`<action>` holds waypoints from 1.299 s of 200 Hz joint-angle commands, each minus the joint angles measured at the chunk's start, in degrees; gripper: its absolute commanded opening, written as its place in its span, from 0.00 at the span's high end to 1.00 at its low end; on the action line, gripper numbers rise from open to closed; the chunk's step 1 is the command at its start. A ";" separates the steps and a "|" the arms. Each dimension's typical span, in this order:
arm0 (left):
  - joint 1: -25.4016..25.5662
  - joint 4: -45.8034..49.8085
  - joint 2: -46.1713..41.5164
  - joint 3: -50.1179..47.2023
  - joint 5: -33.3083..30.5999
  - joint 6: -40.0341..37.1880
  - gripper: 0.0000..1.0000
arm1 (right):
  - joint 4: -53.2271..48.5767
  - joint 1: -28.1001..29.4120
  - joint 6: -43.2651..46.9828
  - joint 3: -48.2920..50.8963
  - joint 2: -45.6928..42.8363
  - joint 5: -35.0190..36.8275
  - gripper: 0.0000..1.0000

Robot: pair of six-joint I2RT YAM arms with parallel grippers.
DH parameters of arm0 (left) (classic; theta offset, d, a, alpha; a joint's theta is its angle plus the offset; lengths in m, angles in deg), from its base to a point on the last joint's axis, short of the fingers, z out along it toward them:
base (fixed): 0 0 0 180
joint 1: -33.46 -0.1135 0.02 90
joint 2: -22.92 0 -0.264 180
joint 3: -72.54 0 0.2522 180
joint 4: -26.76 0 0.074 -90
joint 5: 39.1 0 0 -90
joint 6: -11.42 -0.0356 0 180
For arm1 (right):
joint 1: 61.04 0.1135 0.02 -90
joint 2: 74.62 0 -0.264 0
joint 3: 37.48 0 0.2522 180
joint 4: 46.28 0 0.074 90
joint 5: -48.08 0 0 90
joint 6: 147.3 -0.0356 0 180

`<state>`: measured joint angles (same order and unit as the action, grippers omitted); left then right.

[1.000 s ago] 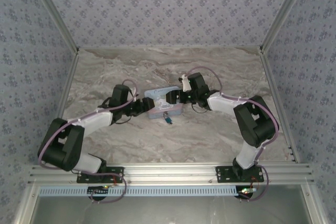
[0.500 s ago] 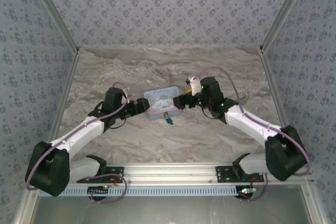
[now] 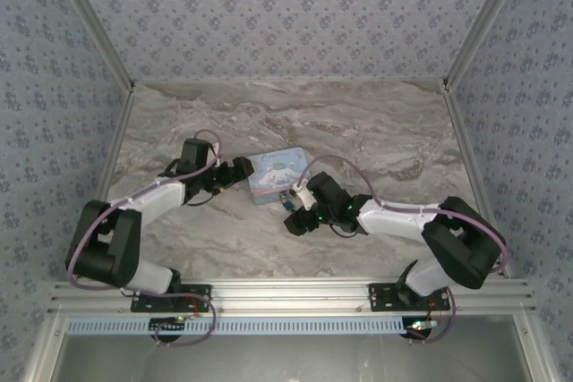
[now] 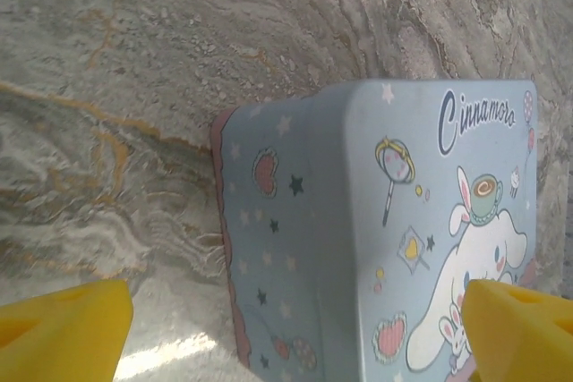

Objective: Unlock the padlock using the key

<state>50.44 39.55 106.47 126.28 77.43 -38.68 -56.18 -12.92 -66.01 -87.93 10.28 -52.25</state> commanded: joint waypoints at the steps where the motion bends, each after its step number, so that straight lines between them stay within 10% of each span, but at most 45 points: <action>1: -0.27 -3.47 2.49 2.11 2.92 -0.54 0.05 | 2.67 0.23 1.53 -2.20 1.77 3.21 0.29; 260: -0.27 -3.78 6.46 2.33 2.23 -0.79 0.10 | 13.19 -3.04 1.85 -1.94 11.00 -2.65 0.82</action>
<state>50.33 34.52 113.13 127.42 80.03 -38.51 -43.27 -15.70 -64.30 -89.74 20.05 -53.80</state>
